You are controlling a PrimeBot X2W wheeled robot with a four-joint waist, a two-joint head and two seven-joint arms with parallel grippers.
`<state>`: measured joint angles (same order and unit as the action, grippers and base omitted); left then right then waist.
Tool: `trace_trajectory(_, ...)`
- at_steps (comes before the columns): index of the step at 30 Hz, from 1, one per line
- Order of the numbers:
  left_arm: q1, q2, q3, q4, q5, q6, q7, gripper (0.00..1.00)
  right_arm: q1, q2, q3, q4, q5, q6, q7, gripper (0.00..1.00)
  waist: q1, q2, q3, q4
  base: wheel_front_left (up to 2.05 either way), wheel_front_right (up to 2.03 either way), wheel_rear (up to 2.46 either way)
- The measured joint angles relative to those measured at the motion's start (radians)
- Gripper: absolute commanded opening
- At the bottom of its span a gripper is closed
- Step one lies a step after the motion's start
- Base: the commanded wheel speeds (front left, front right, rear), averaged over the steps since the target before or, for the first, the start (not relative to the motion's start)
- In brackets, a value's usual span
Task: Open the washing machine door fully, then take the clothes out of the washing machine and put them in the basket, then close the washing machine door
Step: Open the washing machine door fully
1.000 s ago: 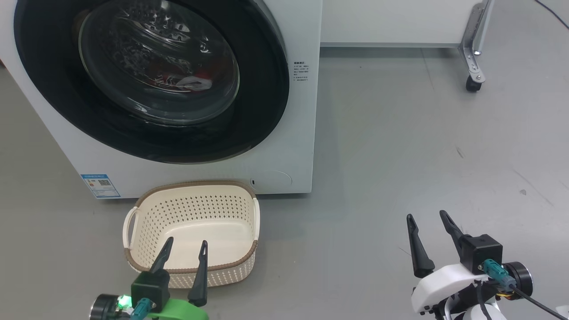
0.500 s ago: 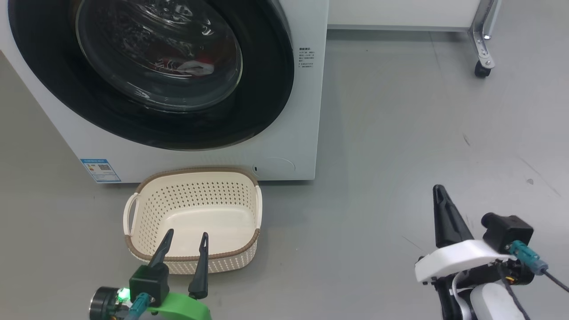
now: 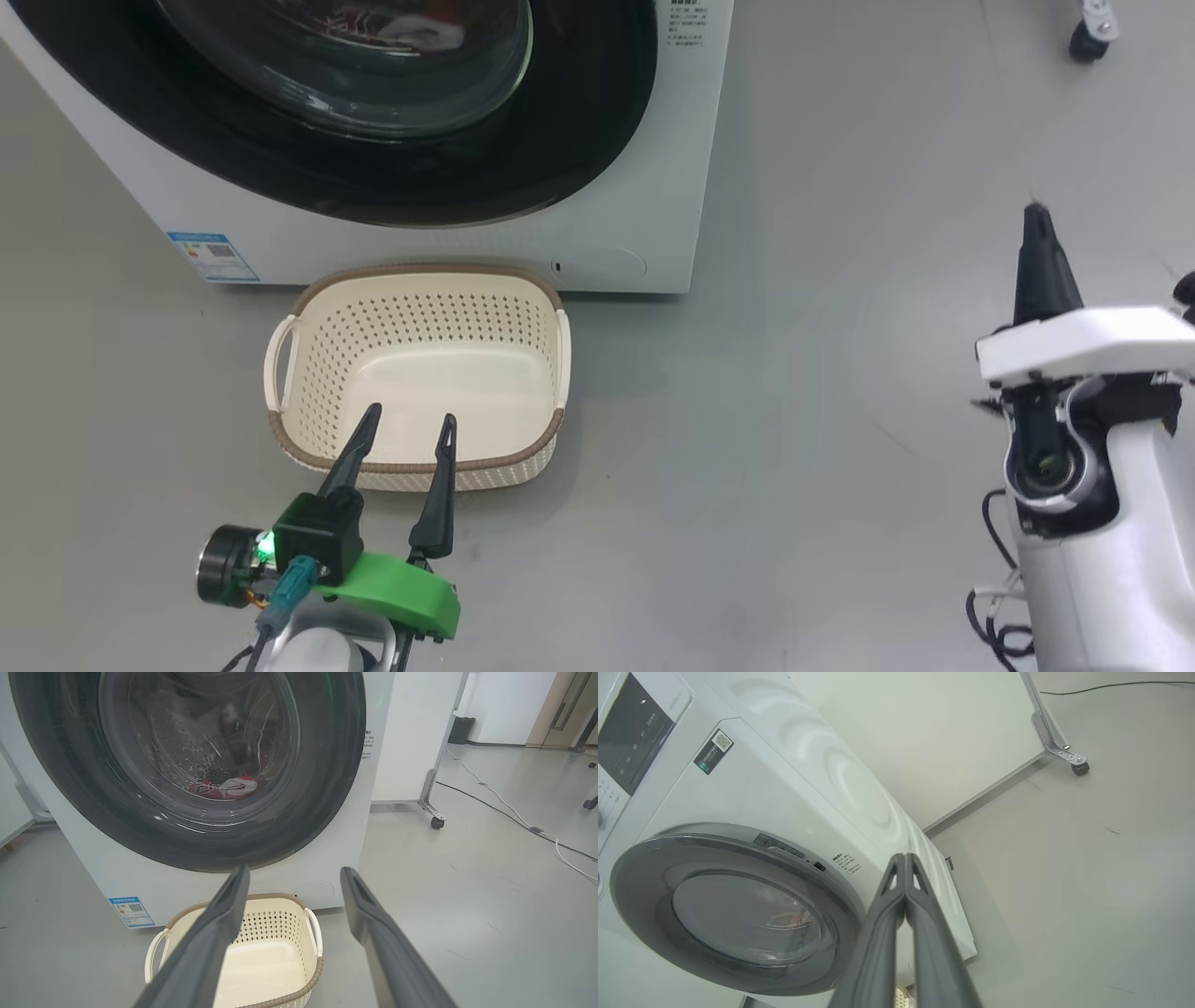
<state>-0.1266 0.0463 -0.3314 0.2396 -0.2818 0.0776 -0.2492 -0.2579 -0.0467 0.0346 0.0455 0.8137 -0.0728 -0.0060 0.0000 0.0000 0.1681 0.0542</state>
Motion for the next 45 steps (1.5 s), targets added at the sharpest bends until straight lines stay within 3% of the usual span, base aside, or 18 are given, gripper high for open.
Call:
trace_trajectory(8,-0.07,-0.002,-0.015,-0.019,-0.016,-0.021,0.0,1.0,-0.24,-0.004,-0.017,0.015,0.076,-0.019,0.119,0.0,0.0,0.0,0.094,0.049,0.0,0.0,0.0)
trace_trajectory(23,-0.143,-0.006,-0.021,-0.017,-0.044,-0.034,0.0,1.0,-0.537,-0.015,-0.044,0.205,0.196,-0.045,0.276,0.0,0.0,0.0,0.22,0.161,0.0,0.0,0.0)
trace_trajectory(45,-0.192,-0.013,-0.054,0.005,-0.081,-0.056,0.0,1.0,-0.816,-0.021,-0.101,0.46,0.313,-0.053,0.289,0.0,0.0,0.0,0.295,0.262,0.0,0.0,0.0)
